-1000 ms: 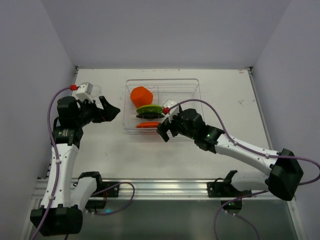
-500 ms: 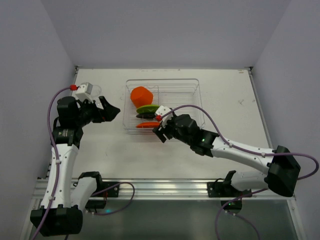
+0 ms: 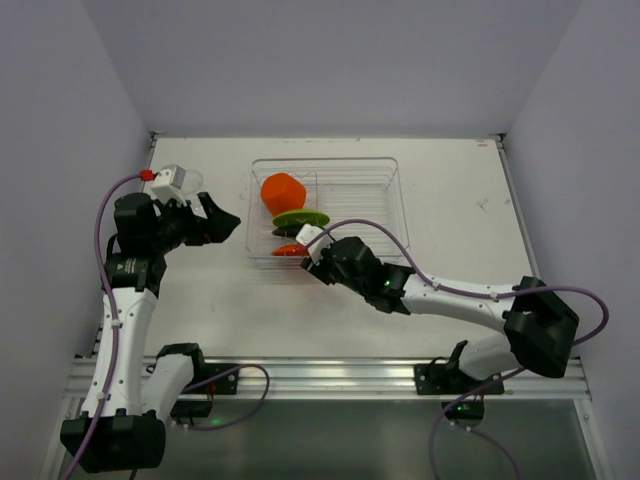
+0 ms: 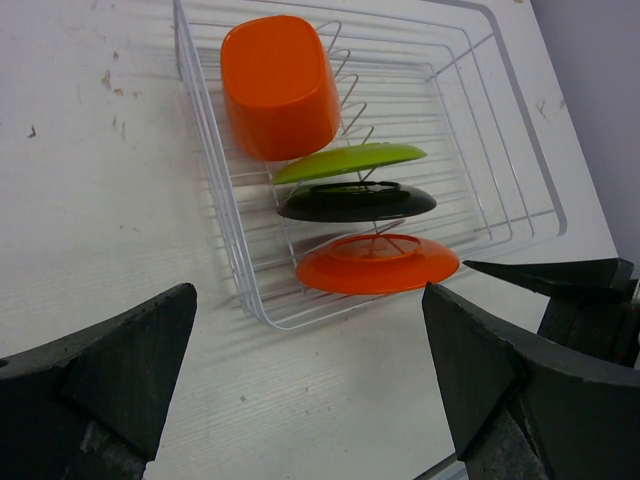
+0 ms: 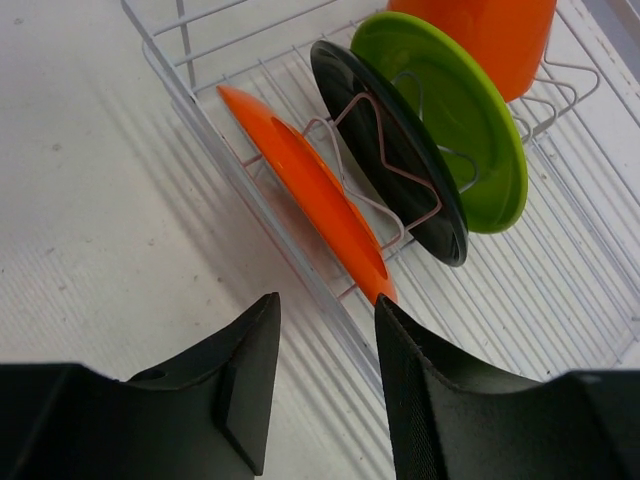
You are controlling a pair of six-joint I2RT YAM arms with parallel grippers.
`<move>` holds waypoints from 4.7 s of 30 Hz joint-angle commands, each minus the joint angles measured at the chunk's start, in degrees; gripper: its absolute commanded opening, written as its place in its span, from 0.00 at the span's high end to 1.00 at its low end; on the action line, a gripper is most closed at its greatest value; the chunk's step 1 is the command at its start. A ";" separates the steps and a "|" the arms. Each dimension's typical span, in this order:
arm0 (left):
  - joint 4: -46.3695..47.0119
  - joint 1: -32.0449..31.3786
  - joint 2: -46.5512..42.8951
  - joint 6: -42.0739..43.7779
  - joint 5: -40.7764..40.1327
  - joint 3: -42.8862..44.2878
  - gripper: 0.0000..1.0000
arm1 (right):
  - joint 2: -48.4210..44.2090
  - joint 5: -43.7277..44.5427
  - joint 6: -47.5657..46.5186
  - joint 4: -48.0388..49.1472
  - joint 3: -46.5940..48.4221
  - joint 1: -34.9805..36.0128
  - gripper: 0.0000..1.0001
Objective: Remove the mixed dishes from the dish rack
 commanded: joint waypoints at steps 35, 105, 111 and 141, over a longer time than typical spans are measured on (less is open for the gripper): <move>1.78 -0.25 -0.03 0.96 1.87 0.06 0.00 | 3.75 1.02 -3.59 4.25 6.65 0.37 0.60; 1.95 -0.34 1.11 1.05 2.22 -0.11 0.00 | 9.82 0.76 -9.84 6.72 3.84 4.85 0.86; 1.95 -0.43 1.20 1.05 2.40 0.06 0.00 | 9.20 1.02 -9.13 5.57 3.22 5.64 0.94; 1.95 -0.43 1.99 0.87 2.57 0.33 0.00 | 3.05 8.59 -12.39 12.17 2.17 5.38 0.86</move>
